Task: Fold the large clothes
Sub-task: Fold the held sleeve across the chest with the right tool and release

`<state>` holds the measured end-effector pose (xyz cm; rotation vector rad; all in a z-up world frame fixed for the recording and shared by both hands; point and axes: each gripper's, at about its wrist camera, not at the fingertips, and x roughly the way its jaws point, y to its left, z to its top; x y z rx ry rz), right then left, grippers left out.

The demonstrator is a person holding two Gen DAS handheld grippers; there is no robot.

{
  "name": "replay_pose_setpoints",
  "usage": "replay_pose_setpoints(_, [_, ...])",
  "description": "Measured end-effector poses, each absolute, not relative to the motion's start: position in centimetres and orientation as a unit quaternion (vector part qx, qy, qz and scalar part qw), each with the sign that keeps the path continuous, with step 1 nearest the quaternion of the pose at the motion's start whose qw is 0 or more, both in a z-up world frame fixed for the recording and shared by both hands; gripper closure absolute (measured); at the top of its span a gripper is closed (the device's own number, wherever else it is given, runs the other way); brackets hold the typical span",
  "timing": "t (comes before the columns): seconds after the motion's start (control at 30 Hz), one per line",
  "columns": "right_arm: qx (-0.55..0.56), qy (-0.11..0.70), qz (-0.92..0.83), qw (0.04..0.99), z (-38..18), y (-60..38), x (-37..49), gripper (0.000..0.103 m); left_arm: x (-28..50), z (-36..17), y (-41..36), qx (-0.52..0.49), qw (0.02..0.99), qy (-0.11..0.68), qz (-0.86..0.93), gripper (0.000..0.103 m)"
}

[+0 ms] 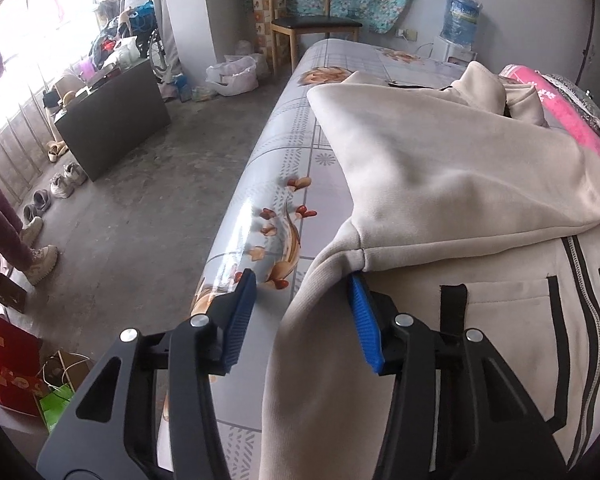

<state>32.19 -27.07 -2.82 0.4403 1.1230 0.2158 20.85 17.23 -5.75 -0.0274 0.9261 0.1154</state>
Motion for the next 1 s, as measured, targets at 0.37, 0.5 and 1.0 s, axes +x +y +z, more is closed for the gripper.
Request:
replay_pose_setpoints(0.37, [0.129, 0.548, 0.104, 0.820, -5.2, -25.2, 31.4, 0.080, 20.7, -5.9, 16.8, -0.010, 0.895, 0.442, 0.057, 0.056])
replay_pose_setpoints(0.5, [0.087, 0.544, 0.086, 0.830, -4.8, -24.3, 31.0, 0.095, 20.5, -5.9, 16.9, -0.015, 0.897, 0.439, 0.050, 0.058])
replay_pose_setpoints(1.0, [0.078, 0.505, 0.033, 0.859, -2.2, -26.1, 28.9, 0.098, 18.9, -5.1, 16.3, -0.022, 0.899, 0.437, 0.003, 0.058])
